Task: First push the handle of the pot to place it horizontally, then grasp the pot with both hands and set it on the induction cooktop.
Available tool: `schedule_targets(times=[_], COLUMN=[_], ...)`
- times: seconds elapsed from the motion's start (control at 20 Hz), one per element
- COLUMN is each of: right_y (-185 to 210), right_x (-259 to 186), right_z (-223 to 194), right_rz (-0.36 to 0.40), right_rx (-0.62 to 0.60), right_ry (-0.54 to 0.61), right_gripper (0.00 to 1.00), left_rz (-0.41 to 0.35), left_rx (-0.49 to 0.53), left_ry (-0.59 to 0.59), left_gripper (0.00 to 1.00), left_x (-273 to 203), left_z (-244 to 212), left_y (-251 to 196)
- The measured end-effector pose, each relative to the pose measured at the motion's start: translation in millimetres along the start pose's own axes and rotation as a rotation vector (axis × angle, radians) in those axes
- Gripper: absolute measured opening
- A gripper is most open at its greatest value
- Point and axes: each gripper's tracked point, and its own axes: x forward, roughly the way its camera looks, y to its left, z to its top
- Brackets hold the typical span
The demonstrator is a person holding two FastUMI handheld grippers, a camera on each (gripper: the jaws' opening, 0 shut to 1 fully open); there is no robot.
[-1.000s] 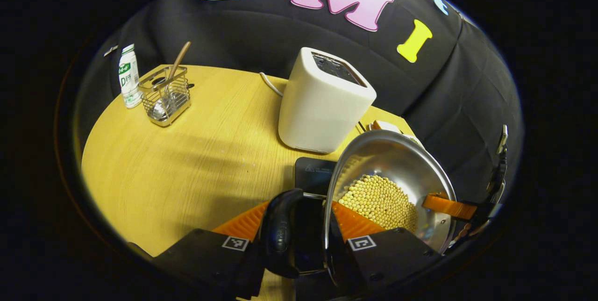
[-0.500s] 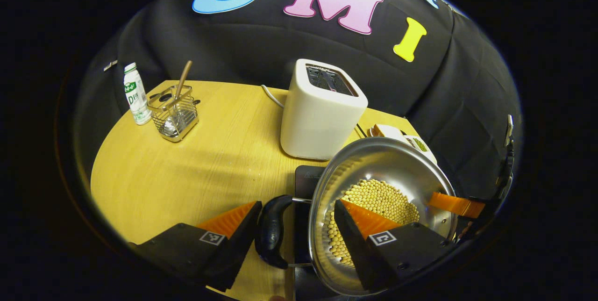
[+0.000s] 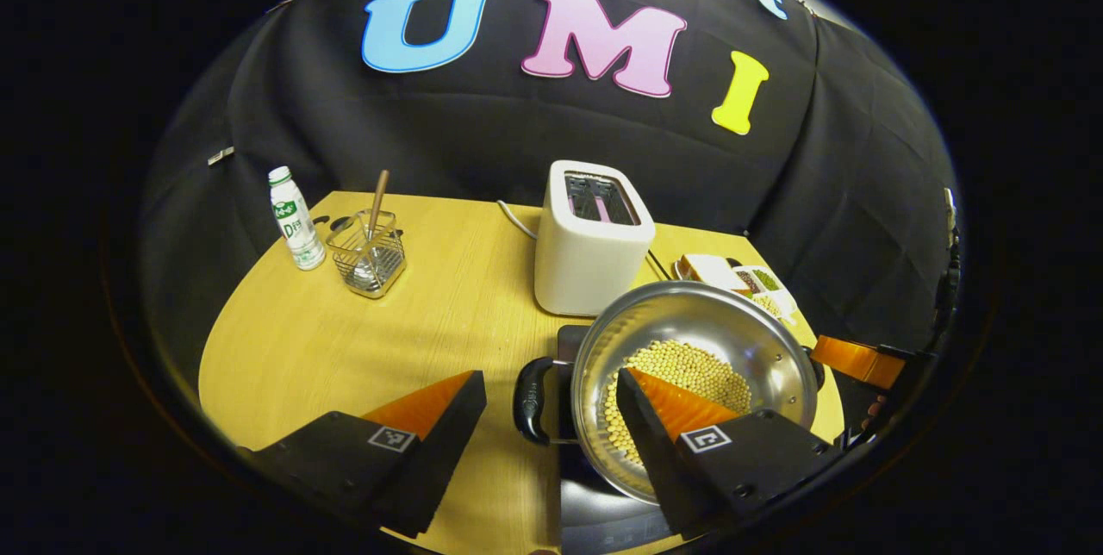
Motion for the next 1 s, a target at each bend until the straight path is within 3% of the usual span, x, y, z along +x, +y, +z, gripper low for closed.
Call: schedule_targets(times=[0.3, 0.5, 0.7, 1.0], right_y=[19, 31, 29, 13], right_x=[-71, -117, -165, -202], right_z=[58, 64, 72, 40], right_rz=[-0.016, -0.003, -0.018, -0.045], right_rx=[-0.066, -0.073, -0.092, -0.11], right_ry=[-0.23, -0.318, -0.441, -0.424], right_gripper=[0.99, 0.99, 0.98, 0.98], left_rz=[0.051, 0.085, 0.029, 0.027], left_rx=[0.039, 0.108, 0.138, 0.145], left_ry=[-0.183, -0.303, -0.378, -0.454], left_gripper=[0.95, 0.95, 0.95, 0.95], left_x=[-89, -142, -188, -234], left_z=[47, 58, 48, 33], left_y=[7, 19, 4, 17])
